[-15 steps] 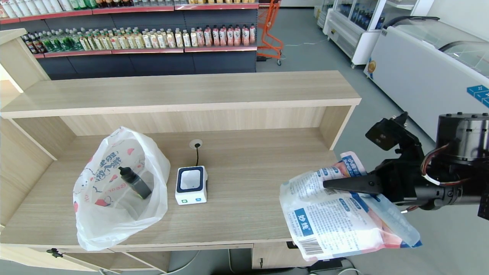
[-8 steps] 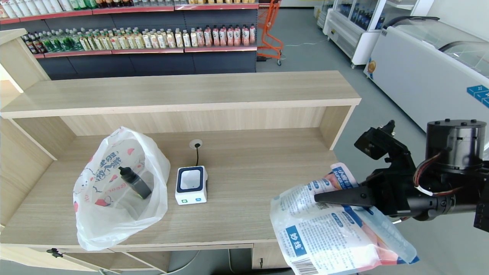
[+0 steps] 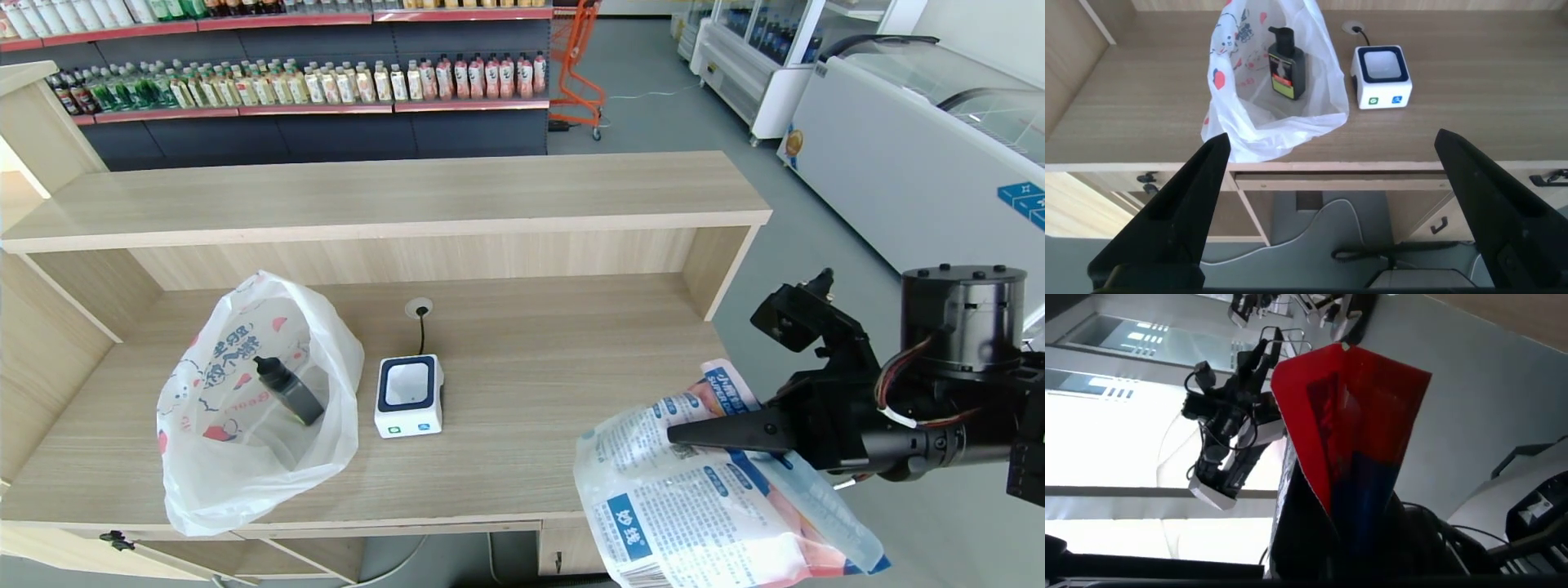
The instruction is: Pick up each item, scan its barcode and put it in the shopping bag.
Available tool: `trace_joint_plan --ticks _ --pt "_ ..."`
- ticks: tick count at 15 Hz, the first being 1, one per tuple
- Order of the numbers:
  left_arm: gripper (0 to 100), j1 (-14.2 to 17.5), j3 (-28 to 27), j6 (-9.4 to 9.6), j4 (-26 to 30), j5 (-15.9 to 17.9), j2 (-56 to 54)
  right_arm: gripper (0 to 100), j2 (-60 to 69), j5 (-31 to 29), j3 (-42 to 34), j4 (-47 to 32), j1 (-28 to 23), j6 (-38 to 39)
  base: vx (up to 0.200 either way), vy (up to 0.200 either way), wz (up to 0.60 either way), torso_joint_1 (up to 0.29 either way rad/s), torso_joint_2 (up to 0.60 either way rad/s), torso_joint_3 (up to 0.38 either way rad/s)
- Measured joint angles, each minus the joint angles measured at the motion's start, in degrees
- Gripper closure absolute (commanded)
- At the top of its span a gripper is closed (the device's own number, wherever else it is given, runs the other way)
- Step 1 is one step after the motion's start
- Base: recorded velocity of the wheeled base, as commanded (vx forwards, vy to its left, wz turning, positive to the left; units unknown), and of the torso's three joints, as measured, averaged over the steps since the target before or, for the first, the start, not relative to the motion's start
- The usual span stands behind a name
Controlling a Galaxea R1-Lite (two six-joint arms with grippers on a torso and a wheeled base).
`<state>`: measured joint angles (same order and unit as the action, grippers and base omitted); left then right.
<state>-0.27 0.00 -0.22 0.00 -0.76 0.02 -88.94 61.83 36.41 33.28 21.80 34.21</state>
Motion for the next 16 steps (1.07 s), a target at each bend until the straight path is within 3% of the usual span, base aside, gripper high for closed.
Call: trace_joint_plan --ticks 7,10,11,14,16 --pt "0 0.0 0.0 -0.02 0.0 0.0 0.0 100 0.3 -0.1 0.1 0.1 -0.1 -0.2 0.0 0.0 0.0 0.0 0.0 0.0" --pt "0 0.0 0.0 0.0 0.0 0.0 0.0 100 0.7 -4.9 0.6 1.9 -0.3 -4.6 0.0 0.0 0.0 0.0 0.0 0.0" --pt "0 0.0 0.0 -0.02 0.0 0.0 0.0 100 0.9 -6.6 0.6 2.4 -0.6 -9.1 0.0 0.0 0.0 0.0 0.0 0.0" --pt "0 0.0 0.0 -0.02 0.0 0.0 0.0 100 2.2 -16.7 0.4 1.0 -3.9 -39.4 0.0 0.0 0.0 0.0 0.0 0.0" --pt "0 0.0 0.0 -0.02 0.0 0.0 0.0 100 4.3 -26.4 -0.1 -2.9 -7.5 -55.7 0.0 0.0 0.0 0.0 0.0 0.0"
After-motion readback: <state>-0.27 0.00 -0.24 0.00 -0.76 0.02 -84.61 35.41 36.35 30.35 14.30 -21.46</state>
